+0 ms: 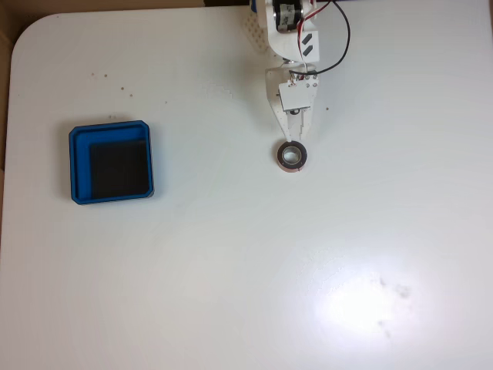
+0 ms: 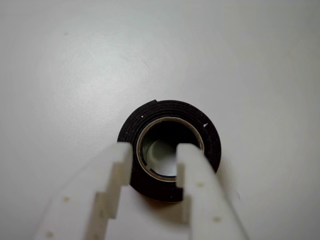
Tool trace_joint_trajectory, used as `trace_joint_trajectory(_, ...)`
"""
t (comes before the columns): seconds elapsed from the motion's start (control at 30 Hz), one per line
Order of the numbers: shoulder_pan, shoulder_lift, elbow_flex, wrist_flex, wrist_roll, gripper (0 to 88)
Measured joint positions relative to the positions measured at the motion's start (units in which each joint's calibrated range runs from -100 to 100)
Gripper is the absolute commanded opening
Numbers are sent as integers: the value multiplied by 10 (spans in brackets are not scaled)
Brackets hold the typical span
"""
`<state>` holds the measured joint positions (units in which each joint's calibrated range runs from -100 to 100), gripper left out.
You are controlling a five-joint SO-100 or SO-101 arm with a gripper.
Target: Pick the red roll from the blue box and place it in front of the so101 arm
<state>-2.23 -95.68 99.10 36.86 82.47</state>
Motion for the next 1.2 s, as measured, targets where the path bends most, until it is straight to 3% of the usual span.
trace_joint_trajectory(0.3,0,0,0,0,1,57)
trace_joint_trajectory(0.6,0,0,0,0,78,54)
trace_joint_trajectory(0.73,0,0,0,0,80,2)
trace_joint_trajectory(1.2,0,0,0,0,83,7)
